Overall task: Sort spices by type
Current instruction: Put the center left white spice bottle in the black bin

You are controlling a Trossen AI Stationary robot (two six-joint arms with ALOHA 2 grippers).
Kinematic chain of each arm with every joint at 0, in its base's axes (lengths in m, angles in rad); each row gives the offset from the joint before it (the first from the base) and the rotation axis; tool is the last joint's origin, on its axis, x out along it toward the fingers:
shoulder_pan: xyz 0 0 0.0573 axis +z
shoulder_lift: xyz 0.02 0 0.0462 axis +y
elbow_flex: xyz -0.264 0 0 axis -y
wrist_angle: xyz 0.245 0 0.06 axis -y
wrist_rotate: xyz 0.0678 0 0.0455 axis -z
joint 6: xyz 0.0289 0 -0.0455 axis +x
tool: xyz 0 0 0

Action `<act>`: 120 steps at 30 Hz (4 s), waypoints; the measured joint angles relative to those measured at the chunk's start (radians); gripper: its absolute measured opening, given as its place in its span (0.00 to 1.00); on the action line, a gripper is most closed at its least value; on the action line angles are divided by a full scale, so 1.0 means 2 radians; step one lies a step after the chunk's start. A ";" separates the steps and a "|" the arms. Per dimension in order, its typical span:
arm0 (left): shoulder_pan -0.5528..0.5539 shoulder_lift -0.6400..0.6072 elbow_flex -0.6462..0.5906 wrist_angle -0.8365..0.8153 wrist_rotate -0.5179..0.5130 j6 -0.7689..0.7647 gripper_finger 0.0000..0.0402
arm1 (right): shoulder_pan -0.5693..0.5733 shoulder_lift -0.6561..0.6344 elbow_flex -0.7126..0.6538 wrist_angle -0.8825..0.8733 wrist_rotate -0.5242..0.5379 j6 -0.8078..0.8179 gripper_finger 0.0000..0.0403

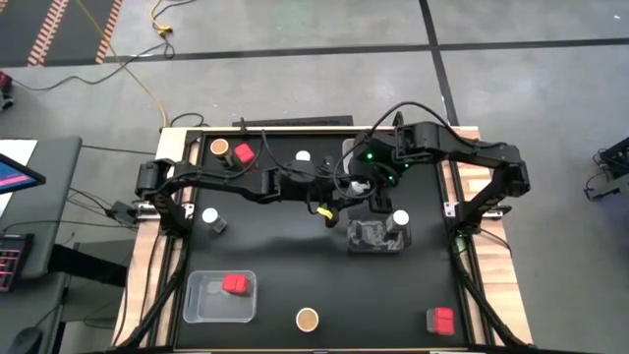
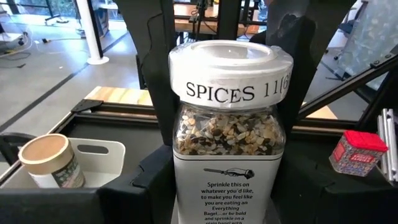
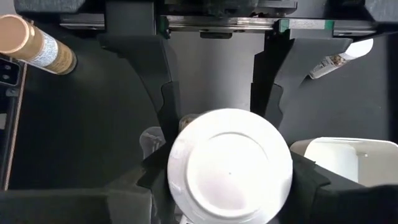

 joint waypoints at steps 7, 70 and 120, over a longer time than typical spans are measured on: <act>0.000 0.000 0.000 -0.008 0.001 -0.001 0.50 | 0.000 0.000 0.000 0.000 0.000 0.000 0.57; -0.014 -0.005 0.000 -0.054 0.007 -0.005 0.68 | 0.011 -0.156 -0.489 0.298 0.017 0.050 0.57; -0.015 -0.005 0.000 -0.052 0.003 -0.011 0.68 | 0.016 -0.159 -0.517 0.324 0.024 0.065 0.57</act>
